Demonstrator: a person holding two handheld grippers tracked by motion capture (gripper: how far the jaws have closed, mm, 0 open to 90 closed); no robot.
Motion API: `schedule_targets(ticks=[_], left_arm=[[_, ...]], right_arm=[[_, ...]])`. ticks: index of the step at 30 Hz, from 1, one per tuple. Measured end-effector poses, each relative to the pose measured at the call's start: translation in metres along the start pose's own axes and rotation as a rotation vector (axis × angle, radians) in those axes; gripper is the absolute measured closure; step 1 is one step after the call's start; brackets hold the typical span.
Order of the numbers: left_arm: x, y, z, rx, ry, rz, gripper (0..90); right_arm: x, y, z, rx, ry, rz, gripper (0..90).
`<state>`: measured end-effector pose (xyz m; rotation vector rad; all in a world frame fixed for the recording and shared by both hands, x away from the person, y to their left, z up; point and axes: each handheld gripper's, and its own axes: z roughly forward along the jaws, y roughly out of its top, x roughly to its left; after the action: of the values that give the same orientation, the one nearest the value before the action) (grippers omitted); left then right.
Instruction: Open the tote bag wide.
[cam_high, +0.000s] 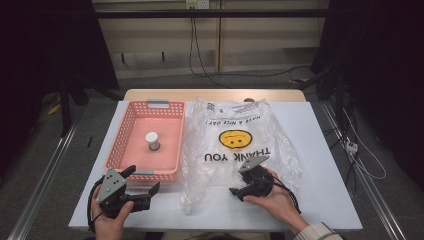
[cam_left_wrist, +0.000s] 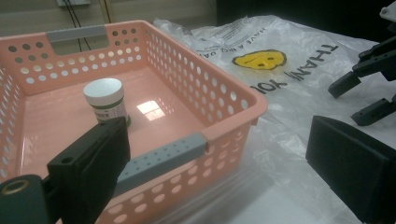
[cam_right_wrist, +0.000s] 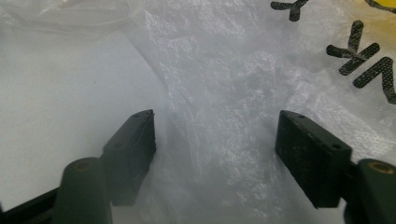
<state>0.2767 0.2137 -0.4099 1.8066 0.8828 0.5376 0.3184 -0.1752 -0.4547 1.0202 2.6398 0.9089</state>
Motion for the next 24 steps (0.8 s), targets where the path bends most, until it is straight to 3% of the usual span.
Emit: schedule_targets(ticks=[3,8,15,20,24], left_arm=[[-0.001,0.0,0.001,0.004,-0.002,0.008,6.2],[-0.001,0.0,0.0,0.0,-0.003,0.002,6.2],[-0.001,0.001,0.004,0.008,-0.005,0.011,6.2],[0.0,0.0,0.006,0.019,-0.007,0.015,6.2],[0.001,0.0,0.003,0.007,-0.003,0.007,6.2]], right_arm=[[-0.001,0.0,0.0,-0.002,-0.004,0.007,37.2],[-0.008,0.0,-0.002,-0.009,-0.016,0.042,54.1],[-0.01,0.001,-0.002,-0.005,-0.028,0.048,66.1],[-0.014,0.001,-0.002,-0.011,-0.039,0.083,79.5],[-0.016,0.002,-0.002,-0.008,-0.038,0.097,84.9]])
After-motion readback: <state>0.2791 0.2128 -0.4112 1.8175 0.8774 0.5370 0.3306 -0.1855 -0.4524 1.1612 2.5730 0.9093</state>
